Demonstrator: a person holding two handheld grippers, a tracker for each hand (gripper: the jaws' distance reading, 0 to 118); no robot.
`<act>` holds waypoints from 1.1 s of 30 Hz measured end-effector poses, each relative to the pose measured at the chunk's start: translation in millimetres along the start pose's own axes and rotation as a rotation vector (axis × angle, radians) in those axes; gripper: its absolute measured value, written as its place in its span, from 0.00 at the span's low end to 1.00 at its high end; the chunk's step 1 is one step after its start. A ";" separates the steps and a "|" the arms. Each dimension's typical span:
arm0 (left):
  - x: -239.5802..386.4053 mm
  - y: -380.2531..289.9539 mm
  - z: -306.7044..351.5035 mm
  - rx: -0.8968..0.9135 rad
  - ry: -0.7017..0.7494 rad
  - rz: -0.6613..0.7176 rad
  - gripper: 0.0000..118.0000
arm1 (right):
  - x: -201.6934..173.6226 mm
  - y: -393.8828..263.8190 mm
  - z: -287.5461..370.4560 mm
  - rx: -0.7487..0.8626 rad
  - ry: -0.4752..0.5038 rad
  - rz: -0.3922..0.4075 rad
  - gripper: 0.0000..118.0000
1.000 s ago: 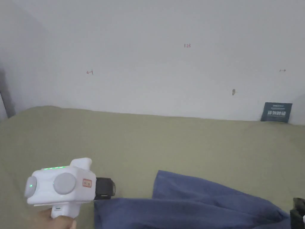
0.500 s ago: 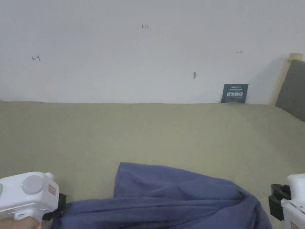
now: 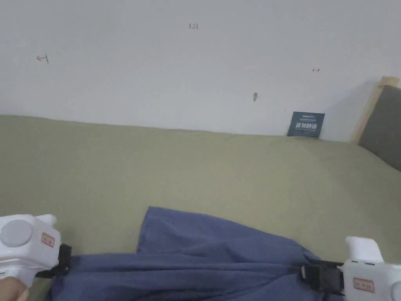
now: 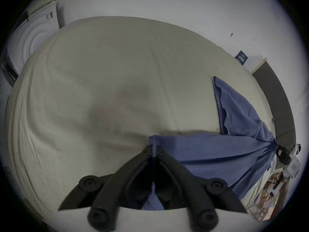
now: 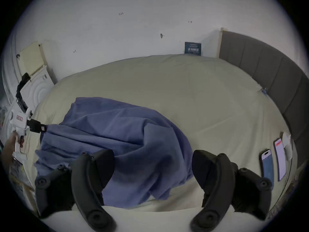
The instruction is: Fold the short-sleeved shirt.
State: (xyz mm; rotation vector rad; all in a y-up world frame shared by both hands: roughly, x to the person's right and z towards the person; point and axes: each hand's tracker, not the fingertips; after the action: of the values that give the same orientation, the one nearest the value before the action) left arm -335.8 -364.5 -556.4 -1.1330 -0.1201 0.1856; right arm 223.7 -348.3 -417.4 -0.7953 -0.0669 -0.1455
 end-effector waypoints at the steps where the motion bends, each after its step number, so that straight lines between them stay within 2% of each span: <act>1: -0.1 0.1 0.3 0.000 -0.001 0.001 0.01 | 2.0 0.4 -4.5 -0.021 0.021 -0.025 0.83; 3: 0.1 0.4 1.0 0.010 0.002 -0.004 0.01 | 4.5 1.3 -9.2 -0.028 0.037 -0.053 0.79; 4: -0.7 2.0 -1.2 0.014 0.004 -0.008 0.01 | 6.0 1.8 -10.4 -0.036 0.052 -0.066 0.55; 5: -0.6 2.2 -1.4 0.017 0.005 -0.011 0.01 | 7.2 2.7 -10.4 -0.047 0.064 -0.076 0.22; 6: -0.4 2.3 -1.2 0.024 0.004 -0.015 0.01 | 7.2 4.1 -11.6 -0.055 0.061 -0.069 0.11; 8: 0.6 1.7 -0.4 0.037 0.004 -0.018 0.01 | 2.0 2.6 -7.5 -0.038 0.041 -0.055 0.10; 14: -1.8 6.8 27.9 0.172 -0.050 0.000 0.01 | -9.2 11.2 11.0 0.045 0.071 0.002 0.10; 19: -2.1 19.1 69.9 0.315 -0.116 0.021 0.01 | -16.0 27.0 28.2 0.122 0.094 -0.004 0.10; 33: -5.9 64.8 193.0 0.646 -0.159 0.032 0.01 | -58.3 113.8 88.6 0.332 0.166 0.047 0.10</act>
State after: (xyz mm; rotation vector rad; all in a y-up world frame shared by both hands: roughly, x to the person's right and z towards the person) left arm -383.6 -167.8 -534.2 -0.4763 -0.1685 0.3164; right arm 183.3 -200.1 -442.6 -0.4515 0.0834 -0.1505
